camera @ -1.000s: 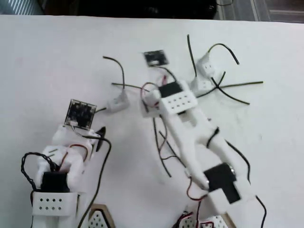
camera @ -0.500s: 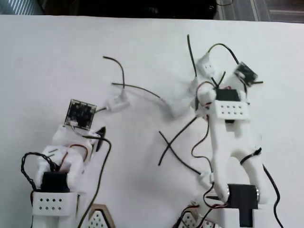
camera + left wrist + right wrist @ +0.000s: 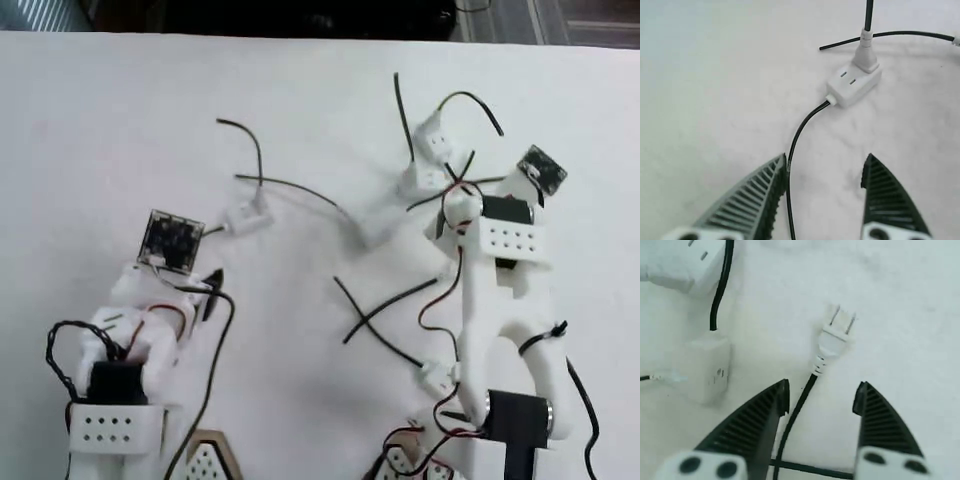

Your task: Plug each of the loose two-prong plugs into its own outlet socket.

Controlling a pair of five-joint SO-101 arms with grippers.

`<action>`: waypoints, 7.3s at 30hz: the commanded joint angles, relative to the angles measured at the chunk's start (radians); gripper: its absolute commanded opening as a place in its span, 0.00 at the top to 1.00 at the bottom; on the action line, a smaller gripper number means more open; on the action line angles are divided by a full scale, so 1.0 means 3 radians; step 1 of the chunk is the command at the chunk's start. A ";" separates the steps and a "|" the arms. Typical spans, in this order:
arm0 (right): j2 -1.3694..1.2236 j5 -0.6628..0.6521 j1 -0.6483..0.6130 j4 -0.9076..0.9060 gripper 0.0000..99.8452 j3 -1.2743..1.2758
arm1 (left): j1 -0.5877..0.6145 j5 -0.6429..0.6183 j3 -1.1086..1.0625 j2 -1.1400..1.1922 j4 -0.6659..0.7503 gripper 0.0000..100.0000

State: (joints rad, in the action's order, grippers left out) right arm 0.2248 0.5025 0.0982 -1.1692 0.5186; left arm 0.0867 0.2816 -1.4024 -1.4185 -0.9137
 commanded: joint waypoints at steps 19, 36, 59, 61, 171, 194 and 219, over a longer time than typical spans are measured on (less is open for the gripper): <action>-0.0018 -0.6301 -0.0136 -0.0023 0.76 -0.0066 | 0.0013 -0.0005 0.0015 -0.0038 0.0092 0.76; -0.1639 -0.6470 -0.0146 0.0003 0.76 -0.0655 | 0.0013 -0.0005 0.0015 -0.0038 0.0097 0.76; -0.1864 -0.4388 -0.0187 -0.1343 0.98 -0.1826 | 0.0013 -0.0005 0.0015 -0.0038 0.0097 0.76; -0.1864 -0.4173 -0.0243 -0.1399 0.98 -0.1918 | 0.0013 -0.0005 0.0015 -0.0038 0.0097 0.76; -0.0437 -0.3841 -0.1281 0.0171 0.89 0.0583 | 0.0033 -0.0005 -0.0107 -0.0038 0.0286 0.76; -0.0396 -0.3846 -0.1179 0.0090 0.98 0.0547 | 0.0033 -0.0005 -0.0107 -0.0038 0.0286 0.76; 0.1895 -0.2138 -0.2028 -0.0790 0.98 -0.0113 | -0.0309 -0.0041 0.0077 -0.0038 0.0767 0.83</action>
State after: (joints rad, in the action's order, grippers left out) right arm 0.7127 -0.1788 -0.4680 -1.4853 0.4895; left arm 0.0422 0.2816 -1.4362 -1.4185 -0.7357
